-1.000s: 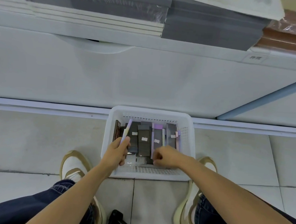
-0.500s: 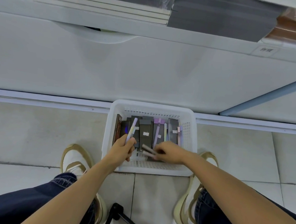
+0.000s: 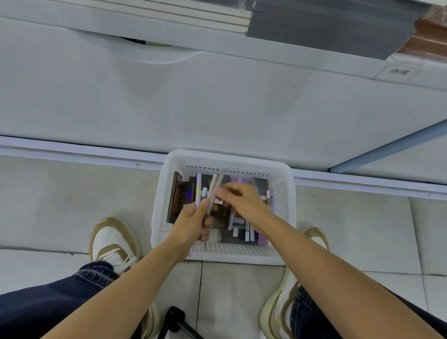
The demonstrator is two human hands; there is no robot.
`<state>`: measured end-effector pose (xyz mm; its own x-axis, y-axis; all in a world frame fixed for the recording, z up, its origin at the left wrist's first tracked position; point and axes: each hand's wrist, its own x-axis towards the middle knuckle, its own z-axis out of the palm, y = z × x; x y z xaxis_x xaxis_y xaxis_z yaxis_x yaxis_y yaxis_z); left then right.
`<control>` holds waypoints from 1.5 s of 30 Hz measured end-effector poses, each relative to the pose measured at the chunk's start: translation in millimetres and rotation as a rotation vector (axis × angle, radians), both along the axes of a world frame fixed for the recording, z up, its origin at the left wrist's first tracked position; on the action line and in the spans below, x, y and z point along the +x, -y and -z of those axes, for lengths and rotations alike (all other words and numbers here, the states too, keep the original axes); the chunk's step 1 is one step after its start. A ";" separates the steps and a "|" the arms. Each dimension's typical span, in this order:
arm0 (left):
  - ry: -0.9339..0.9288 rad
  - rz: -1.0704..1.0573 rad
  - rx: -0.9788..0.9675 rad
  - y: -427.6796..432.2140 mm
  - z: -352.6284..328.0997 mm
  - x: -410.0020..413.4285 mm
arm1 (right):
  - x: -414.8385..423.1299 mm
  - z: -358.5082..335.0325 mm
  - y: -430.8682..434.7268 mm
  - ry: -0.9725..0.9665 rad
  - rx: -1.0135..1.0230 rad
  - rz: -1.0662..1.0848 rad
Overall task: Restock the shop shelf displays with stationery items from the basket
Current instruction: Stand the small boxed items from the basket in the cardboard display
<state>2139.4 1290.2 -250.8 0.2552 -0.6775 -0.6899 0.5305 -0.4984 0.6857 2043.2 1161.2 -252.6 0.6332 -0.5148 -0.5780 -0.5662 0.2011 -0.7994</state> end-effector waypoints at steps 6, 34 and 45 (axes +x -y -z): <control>0.099 -0.005 0.061 -3.4 4.0 9.7 | -19.6 31.5 12.6 -0.418 -0.435 -0.082; 0.118 0.138 -0.013 2.3 10.2 3.1 | -9.9 11.1 12.8 0.061 0.208 -0.074; 0.205 0.113 0.075 1.0 15.4 2.2 | -32.4 33.0 38.7 -0.564 -0.526 -0.417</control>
